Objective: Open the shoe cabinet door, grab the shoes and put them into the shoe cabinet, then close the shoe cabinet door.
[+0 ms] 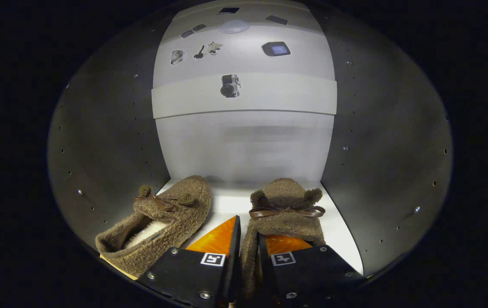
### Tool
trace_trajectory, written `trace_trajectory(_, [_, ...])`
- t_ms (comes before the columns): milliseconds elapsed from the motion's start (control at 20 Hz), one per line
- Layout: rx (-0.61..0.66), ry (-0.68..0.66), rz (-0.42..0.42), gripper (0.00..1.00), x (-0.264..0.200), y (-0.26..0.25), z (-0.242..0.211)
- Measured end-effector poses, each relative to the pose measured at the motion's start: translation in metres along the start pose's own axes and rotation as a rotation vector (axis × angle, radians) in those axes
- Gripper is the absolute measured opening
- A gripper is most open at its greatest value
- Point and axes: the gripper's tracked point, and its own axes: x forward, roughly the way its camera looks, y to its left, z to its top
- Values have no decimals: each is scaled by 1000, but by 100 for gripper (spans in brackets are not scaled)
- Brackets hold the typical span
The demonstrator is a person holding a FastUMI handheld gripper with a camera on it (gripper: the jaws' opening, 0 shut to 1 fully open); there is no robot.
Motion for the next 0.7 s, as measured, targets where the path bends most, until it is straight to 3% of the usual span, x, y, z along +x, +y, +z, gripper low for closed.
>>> trace_trajectory(250, [25,-3,5,32,-6,4,3])
trace_trajectory(450, [42,6,-9,44,-9,3,5])
trace_trajectory(700, [33,45,-31,48,-13,2,2])
